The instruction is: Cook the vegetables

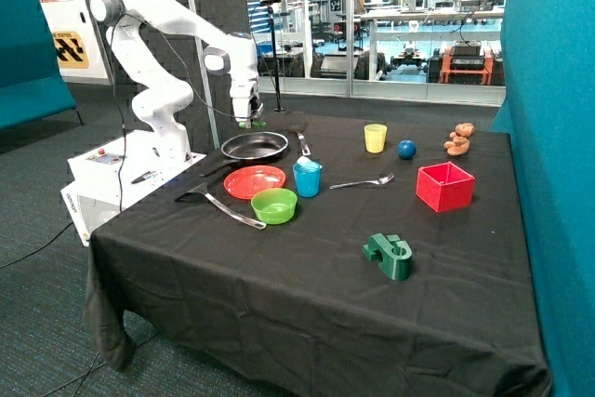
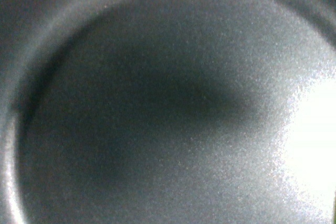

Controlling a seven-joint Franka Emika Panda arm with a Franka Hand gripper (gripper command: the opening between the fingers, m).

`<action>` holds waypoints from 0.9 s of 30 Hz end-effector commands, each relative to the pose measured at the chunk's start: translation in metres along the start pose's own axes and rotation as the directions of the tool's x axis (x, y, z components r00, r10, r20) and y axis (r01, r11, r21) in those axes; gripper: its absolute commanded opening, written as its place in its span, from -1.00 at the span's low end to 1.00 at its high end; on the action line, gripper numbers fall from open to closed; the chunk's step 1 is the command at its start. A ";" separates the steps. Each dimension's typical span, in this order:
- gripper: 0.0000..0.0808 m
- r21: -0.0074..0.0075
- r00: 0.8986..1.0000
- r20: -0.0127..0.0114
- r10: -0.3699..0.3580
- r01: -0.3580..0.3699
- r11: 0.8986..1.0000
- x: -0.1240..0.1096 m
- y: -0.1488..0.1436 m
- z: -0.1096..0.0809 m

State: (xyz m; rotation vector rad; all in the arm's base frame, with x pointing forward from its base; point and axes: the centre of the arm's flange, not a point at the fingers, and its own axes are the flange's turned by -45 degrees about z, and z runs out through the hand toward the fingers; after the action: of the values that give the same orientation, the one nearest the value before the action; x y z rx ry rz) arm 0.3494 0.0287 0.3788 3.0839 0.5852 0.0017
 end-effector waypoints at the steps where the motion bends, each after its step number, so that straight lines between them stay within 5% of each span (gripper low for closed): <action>1: -1.00 0.003 0.999 0.000 -0.035 0.035 0.999 -0.003 0.012 0.013; 15: -1.00 0.003 0.999 0.000 -0.042 0.042 0.999 -0.004 0.027 0.072; 27: -1.00 0.003 0.999 0.000 -0.041 0.041 0.999 -0.015 0.015 0.082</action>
State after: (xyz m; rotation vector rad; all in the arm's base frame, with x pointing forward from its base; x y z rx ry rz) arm 0.3492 0.0056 0.3065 3.0752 0.6463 -0.0030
